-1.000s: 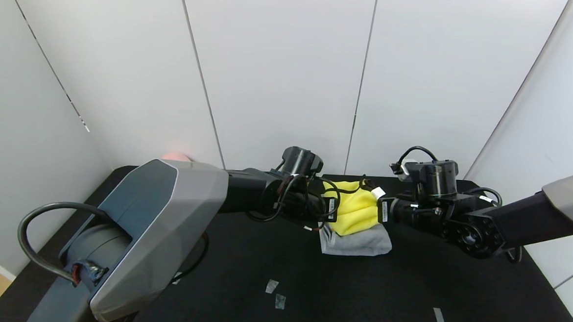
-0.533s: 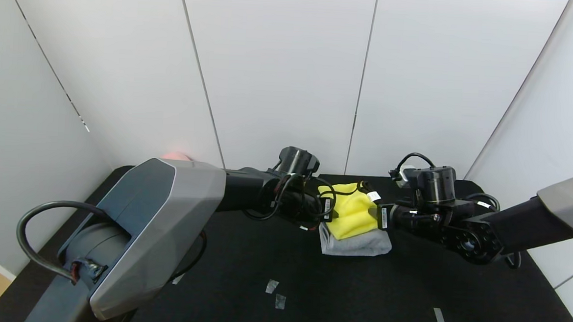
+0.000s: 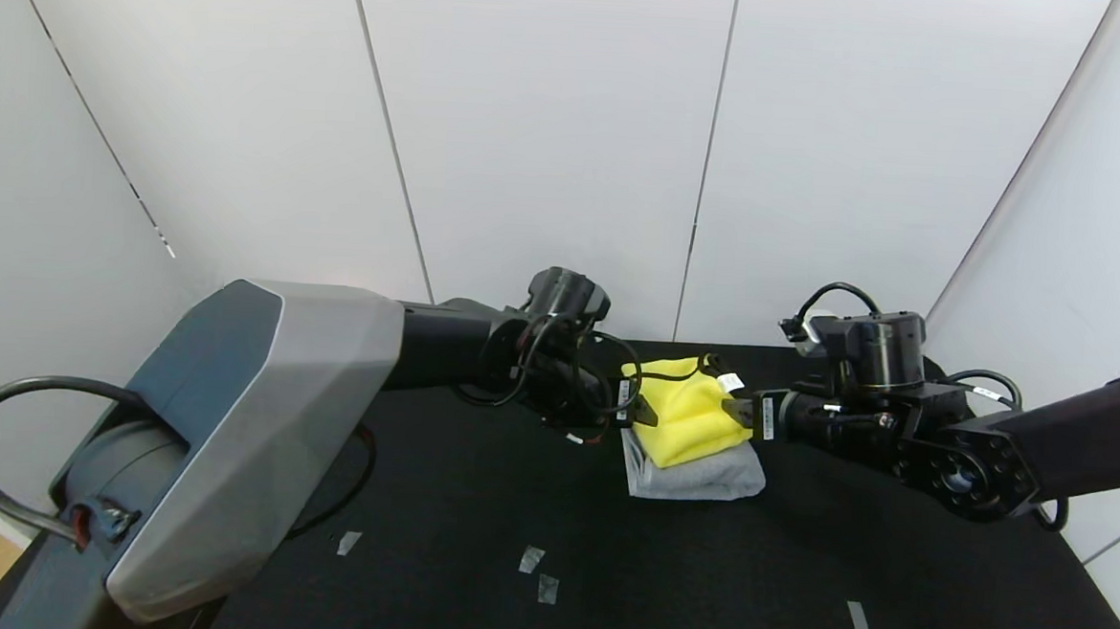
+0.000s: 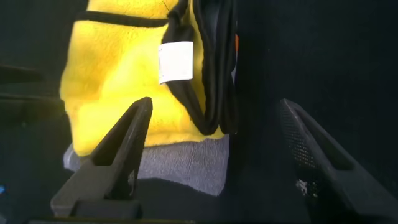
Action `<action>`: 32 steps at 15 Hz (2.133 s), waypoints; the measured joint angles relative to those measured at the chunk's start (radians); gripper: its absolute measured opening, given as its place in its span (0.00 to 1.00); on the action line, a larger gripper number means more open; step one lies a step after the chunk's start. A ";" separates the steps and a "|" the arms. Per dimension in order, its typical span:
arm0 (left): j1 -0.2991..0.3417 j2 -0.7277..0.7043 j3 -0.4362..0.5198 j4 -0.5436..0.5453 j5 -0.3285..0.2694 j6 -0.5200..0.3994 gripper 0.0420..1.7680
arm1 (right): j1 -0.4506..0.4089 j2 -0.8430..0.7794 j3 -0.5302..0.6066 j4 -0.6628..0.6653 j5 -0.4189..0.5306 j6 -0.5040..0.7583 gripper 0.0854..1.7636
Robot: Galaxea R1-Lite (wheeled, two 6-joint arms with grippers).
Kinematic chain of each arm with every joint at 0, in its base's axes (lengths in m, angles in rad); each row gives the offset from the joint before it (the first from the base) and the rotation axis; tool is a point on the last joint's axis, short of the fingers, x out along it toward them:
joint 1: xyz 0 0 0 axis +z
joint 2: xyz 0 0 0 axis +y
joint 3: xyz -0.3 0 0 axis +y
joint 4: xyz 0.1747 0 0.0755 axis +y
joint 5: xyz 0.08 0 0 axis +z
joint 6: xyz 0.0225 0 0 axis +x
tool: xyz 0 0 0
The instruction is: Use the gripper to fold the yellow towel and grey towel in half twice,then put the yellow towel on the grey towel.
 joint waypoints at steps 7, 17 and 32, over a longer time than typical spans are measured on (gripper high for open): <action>0.007 -0.188 0.062 0.219 0.196 0.041 0.90 | -0.012 -0.185 0.084 0.141 0.068 -0.039 0.91; 0.021 -0.832 0.691 0.151 0.337 0.208 0.95 | -0.016 -0.653 0.287 0.382 -0.049 -0.119 0.95; 0.284 -1.836 1.109 0.357 0.419 0.398 0.96 | -0.099 -1.508 0.466 0.825 -0.140 -0.136 0.96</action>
